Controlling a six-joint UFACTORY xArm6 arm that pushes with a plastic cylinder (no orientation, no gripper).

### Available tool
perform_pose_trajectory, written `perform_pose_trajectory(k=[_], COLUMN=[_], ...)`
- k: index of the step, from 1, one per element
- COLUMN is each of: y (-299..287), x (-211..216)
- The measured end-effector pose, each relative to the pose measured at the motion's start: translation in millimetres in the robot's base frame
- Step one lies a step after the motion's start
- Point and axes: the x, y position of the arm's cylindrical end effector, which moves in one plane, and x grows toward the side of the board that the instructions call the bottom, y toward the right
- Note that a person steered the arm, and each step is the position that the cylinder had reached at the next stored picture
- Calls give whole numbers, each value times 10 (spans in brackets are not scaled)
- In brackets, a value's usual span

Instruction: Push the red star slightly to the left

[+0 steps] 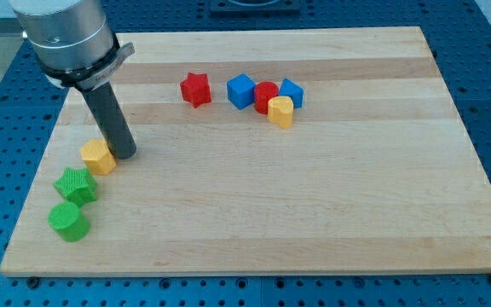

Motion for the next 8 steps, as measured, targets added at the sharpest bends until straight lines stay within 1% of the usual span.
perform_pose_trajectory(k=[3,4,5,6,7,8], y=[-179,0,484,948,1171,1239], x=[0,0,-35,-227,-513,-728])
